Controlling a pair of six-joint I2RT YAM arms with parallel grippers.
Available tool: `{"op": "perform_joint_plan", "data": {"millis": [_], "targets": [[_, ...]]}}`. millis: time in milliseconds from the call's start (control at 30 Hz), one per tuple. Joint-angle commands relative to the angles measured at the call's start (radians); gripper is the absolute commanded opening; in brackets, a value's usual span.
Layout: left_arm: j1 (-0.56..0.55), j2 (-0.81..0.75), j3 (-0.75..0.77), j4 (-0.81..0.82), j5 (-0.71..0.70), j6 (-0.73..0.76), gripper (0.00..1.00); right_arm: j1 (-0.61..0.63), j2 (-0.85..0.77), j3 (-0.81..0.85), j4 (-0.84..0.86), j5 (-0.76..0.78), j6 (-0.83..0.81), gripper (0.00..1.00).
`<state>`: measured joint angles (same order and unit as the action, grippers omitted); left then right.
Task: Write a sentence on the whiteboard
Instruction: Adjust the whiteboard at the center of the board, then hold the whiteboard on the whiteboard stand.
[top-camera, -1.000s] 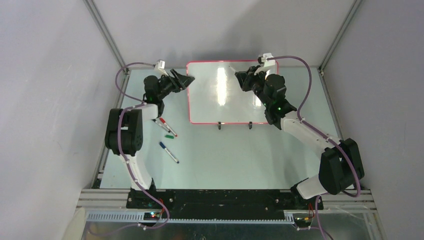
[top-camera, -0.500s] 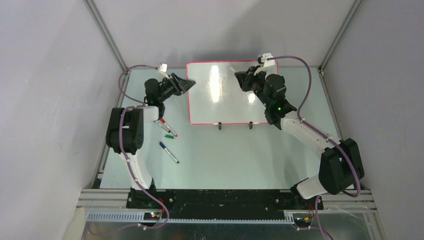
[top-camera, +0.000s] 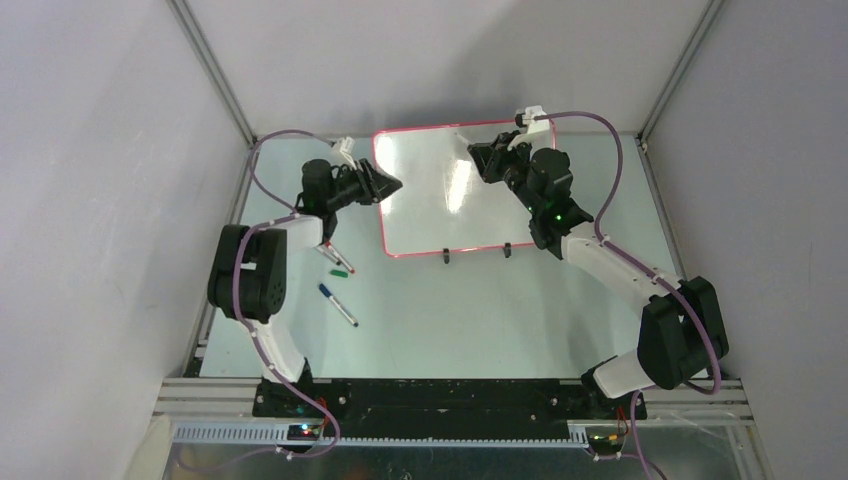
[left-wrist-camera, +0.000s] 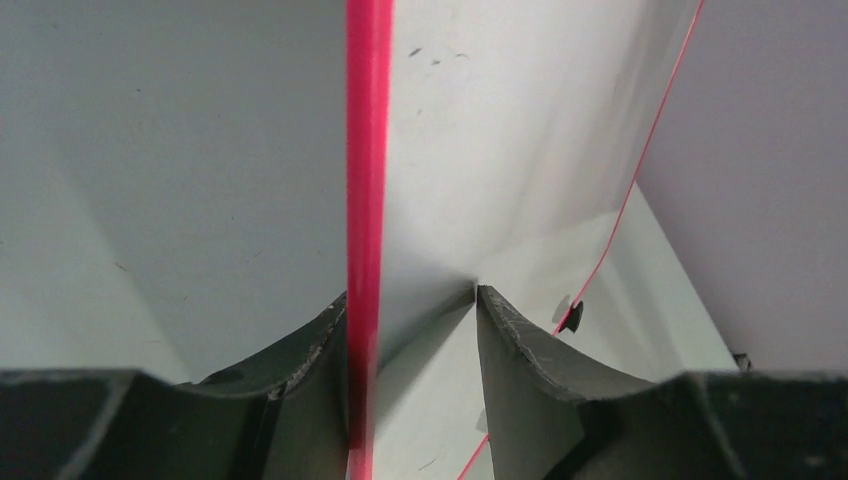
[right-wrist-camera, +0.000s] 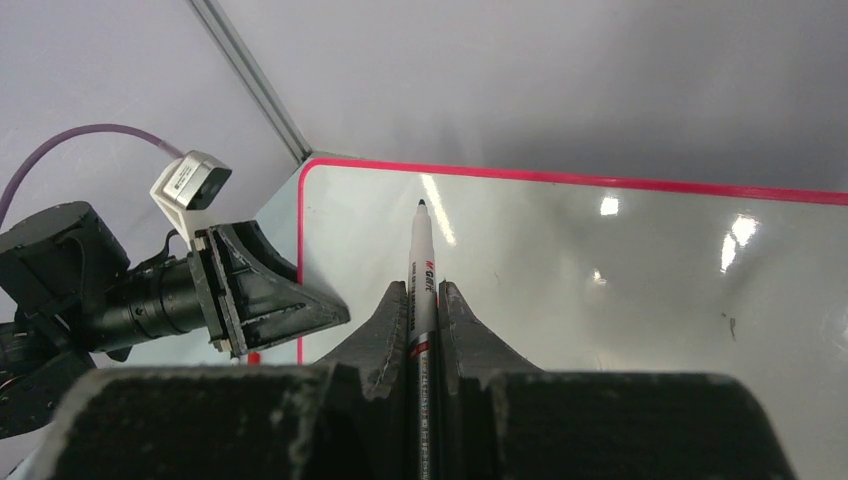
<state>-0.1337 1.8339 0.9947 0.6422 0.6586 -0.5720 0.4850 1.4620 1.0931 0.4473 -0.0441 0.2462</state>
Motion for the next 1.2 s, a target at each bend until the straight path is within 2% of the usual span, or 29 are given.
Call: {"op": "perform_joint_plan", "data": {"millis": [0,100,267,333,500,700,800,900,1167], "targets": [[-0.037,-0.072,0.025,-0.097,-0.008,0.109,0.49,0.005,-0.027,-0.001,0.059,0.000,0.013,0.00],[-0.038,-0.084,0.027,-0.116,-0.005,0.124,0.52,0.006,-0.027,0.000,0.061,-0.001,0.018,0.00],[-0.028,-0.160,-0.015,-0.109,-0.091,0.130,0.68,0.014,-0.023,0.011,0.049,0.006,0.023,0.00],[-0.014,-0.180,-0.037,-0.062,-0.100,0.101,0.70,0.023,-0.018,0.023,0.032,0.011,0.022,0.00],[0.028,-0.189,-0.108,0.135,-0.088,0.002,0.70,0.046,-0.009,0.052,-0.001,0.028,0.016,0.00],[0.036,-0.210,-0.168,0.242,-0.118,-0.020,0.74,0.083,0.021,0.156,-0.123,0.078,0.040,0.00],[0.040,-0.206,-0.208,0.346,-0.126,-0.042,0.75,0.102,0.043,0.202,-0.182,0.105,0.042,0.00],[0.043,-0.205,-0.218,0.379,-0.130,-0.057,0.75,0.119,0.071,0.256,-0.222,0.123,0.053,0.00],[0.045,-0.265,-0.263,0.318,-0.167,-0.023,0.75,0.192,0.156,0.391,-0.339,0.236,0.025,0.00]]}}
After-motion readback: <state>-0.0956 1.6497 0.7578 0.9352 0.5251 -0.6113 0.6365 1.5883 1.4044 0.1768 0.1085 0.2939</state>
